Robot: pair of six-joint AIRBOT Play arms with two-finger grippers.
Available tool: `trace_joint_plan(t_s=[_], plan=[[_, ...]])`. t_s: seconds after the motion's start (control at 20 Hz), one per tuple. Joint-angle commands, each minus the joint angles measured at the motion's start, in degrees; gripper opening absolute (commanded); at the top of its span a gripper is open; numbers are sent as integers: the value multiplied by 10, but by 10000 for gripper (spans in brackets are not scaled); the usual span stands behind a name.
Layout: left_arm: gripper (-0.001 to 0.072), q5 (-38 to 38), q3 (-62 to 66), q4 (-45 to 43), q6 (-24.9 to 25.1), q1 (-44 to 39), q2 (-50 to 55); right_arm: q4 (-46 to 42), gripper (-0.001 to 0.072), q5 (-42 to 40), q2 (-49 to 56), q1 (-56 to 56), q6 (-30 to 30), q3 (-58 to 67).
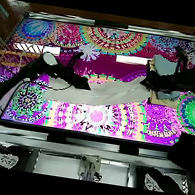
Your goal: Fold the shirts.
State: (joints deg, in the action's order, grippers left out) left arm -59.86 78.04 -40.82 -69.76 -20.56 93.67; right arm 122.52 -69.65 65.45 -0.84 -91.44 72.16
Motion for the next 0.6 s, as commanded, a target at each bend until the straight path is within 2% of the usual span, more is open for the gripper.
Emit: trace_joint_plan(t_s=[0.0,0.25,0.4,0.55], plan=[[32,103,-5,56,-24,-79,26,2,82,-40,-83,0,44,0],[31,176,-3,140,-43,-148,83,31,82,-56,-156,0,89,0],[30,183,13,158,-42,-171,98,50,82,-56,-175,0,101,0],[29,183,28,157,-30,-160,79,46,82,-54,-167,0,100,0]])
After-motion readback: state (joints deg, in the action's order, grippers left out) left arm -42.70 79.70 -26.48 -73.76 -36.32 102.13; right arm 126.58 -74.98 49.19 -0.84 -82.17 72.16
